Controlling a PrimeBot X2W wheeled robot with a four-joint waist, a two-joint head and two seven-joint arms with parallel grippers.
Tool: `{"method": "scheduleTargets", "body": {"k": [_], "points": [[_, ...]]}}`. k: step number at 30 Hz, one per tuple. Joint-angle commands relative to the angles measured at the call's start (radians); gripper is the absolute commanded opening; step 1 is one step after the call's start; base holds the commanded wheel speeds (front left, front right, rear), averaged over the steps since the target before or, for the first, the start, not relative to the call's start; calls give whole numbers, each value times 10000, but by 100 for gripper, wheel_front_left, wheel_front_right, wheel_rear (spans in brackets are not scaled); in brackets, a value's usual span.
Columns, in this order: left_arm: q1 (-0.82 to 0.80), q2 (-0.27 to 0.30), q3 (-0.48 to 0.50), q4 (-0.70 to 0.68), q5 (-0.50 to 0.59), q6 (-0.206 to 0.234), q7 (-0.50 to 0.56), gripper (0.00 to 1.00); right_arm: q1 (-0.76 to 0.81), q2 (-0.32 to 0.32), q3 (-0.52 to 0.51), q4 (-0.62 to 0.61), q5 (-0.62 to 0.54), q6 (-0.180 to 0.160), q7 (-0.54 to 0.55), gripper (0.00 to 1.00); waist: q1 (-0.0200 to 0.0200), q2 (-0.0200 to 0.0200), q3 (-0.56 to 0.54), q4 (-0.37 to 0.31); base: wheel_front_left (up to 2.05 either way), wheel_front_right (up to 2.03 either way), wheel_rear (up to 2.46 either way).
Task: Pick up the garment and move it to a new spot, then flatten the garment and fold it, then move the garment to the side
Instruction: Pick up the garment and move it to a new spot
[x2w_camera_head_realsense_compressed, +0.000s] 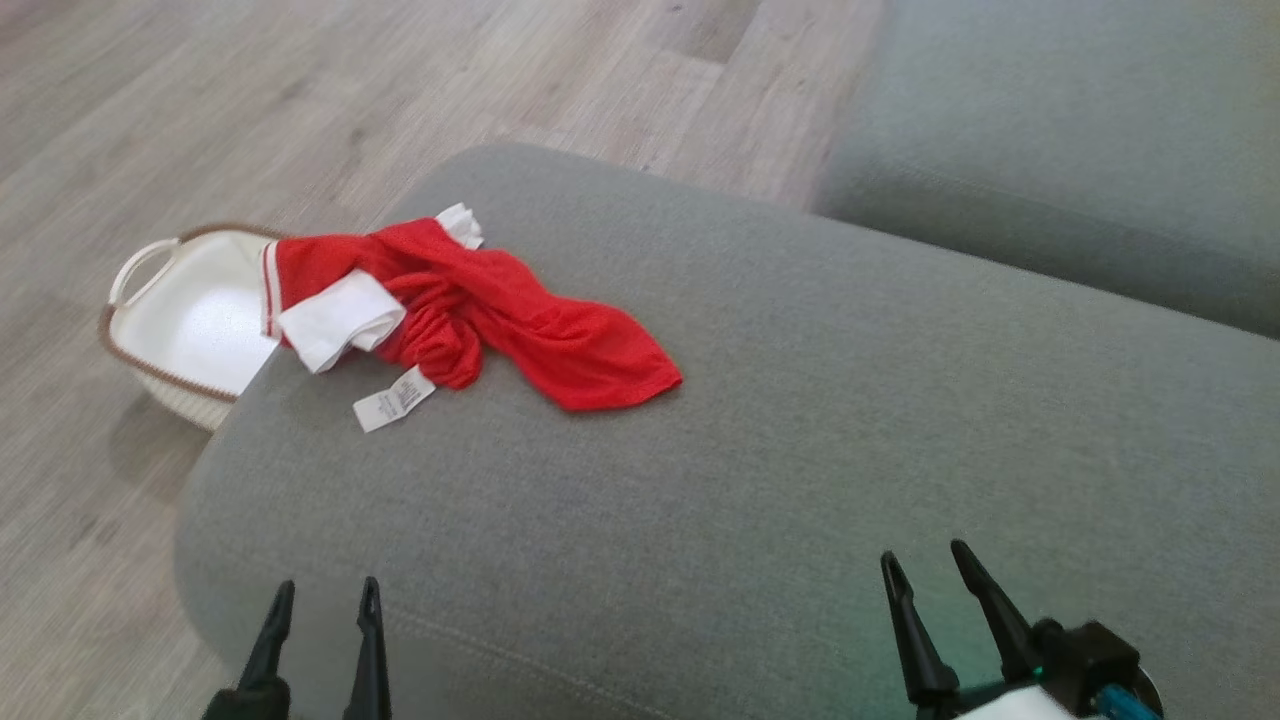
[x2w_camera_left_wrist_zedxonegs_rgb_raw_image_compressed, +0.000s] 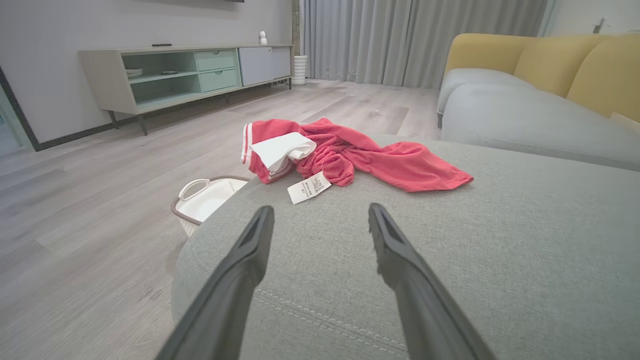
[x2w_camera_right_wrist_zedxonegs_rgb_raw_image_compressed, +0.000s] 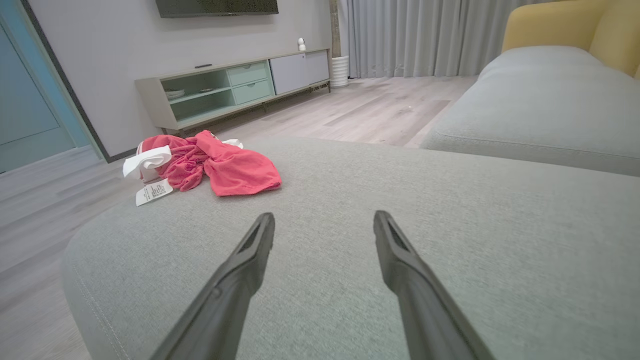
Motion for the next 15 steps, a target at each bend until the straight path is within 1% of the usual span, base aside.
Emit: {"method": "scheduleTargets", "body": {"k": [1,5,8,12,15], "points": [[-611,-45,380,-384,33,91,-53,100,-626,-175,258,-279,-7,-9,-135,100,0,0,232,212,0,0,0],[-691,-49,578,-527,14,155,-53,100,-693,-303,271,-198,2,-9,-135,100,0,0,466,396,0,0,0],[-950,122,819,-679,12,94,-53,100,-600,-397,183,-202,-16,-9,-136,100,0,0,647,528,0,0,0],[-2098,710,1323,-699,-20,-170,-53,100,-442,-603,11,-282,-148,-9,-136,100,0,0,1122,627,0,0,0],[-3374,1165,1702,-579,-81,-381,-53,100,-603,-916,45,-349,-291,-9,-136,100,0,0,1681,386,0,0,0]]}}
